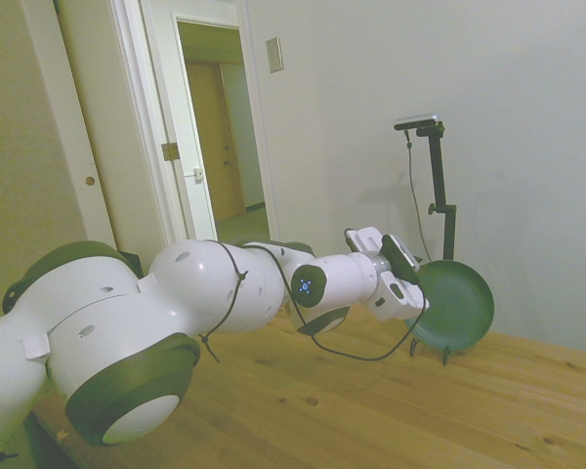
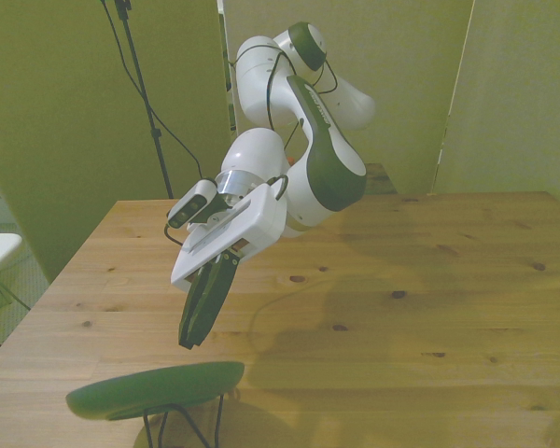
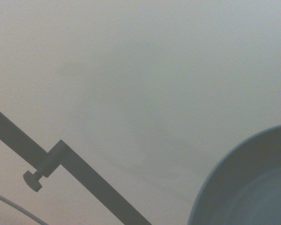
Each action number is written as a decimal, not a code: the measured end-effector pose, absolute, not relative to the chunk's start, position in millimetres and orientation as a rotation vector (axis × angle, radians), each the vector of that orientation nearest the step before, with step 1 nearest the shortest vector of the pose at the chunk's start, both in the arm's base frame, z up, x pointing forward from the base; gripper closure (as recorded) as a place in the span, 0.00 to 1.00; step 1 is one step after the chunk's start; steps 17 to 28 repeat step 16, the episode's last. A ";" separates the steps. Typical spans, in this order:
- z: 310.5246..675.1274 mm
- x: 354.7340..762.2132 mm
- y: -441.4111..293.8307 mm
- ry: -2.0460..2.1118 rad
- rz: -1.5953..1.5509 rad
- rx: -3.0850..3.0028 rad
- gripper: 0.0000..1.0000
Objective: Load the plate
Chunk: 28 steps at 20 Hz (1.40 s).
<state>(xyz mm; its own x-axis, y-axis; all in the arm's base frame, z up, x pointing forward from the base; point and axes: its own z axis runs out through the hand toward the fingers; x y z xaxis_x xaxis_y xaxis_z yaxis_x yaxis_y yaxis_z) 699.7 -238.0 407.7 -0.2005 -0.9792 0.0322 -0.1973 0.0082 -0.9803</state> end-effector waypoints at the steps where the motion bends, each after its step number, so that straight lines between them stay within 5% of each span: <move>1: 408.2 699.6 -237.9 1.504 -1.268 -1.260 0.00; 9: 421.6 695.8 -236.6 1.506 -1.259 -1.257 0.00; 16: 515.5 674.6 -247.5 1.629 -1.123 -1.297 0.00; 28: 515.5 674.6 -247.5 1.629 -1.123 -1.297 0.00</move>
